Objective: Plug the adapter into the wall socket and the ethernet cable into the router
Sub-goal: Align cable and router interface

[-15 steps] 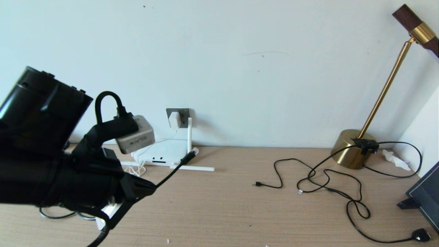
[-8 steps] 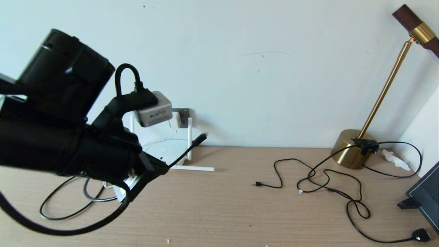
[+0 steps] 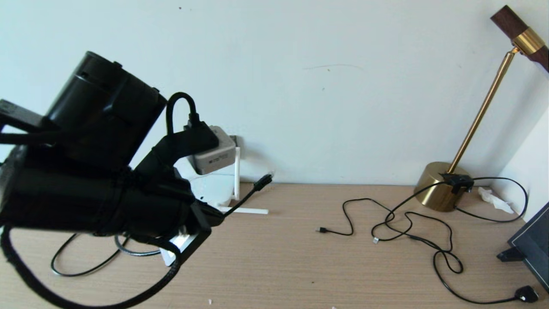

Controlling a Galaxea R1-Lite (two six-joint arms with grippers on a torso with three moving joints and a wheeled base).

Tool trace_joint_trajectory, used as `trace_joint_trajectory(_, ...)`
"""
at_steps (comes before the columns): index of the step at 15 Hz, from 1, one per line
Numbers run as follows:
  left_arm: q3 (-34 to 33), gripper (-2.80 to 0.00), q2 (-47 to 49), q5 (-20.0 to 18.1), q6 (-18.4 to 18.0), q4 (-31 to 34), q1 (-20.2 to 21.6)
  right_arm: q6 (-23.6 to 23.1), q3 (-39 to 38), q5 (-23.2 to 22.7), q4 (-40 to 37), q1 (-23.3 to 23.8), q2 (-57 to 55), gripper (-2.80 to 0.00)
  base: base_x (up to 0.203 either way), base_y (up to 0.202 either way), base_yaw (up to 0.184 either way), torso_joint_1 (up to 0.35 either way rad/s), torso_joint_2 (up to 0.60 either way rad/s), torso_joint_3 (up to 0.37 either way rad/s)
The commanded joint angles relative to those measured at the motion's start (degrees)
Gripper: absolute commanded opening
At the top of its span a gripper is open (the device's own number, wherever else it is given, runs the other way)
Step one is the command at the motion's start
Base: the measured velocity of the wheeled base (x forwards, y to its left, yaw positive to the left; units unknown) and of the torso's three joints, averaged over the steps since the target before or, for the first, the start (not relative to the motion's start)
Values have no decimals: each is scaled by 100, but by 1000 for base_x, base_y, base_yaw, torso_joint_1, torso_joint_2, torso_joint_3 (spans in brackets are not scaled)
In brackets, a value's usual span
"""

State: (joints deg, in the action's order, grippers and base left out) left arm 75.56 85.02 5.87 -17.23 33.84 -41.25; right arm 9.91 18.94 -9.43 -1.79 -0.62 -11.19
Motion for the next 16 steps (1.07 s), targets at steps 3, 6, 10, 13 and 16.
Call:
trace_joint_trajectory(3, -159, -280, -154, 266, -122, -398, -44, 858, 1130, -1870, -132, -33, -2868, -280, 0, 0, 0, 0, 0, 0)
trace_joint_trajectory(6, -211, -280, -145, 519, -252, -834, -302, 1684, 1996, -3403, -197, -336, -4529, -280, 0, 0, 0, 0, 0, 0)
trace_joint_trajectory(10, -108, -280, 199, 899, -888, -1541, -714, 2824, 3052, -4003, -224, -1176, -5873, -280, 0, 0, 0, 0, 0, 0)
trace_joint_trajectory(13, -135, -280, 421, 1105, -1297, -1904, -1141, 3492, 3717, -4071, -242, -1457, -6286, 0, 0, 0, 0, 0, 0, 0)
trace_joint_trajectory(16, -133, -280, 624, 1511, -1455, -1998, -1570, 3869, 4004, -4232, -243, -1521, -6458, 0, 0, 0, 0, 0, 0, 0)
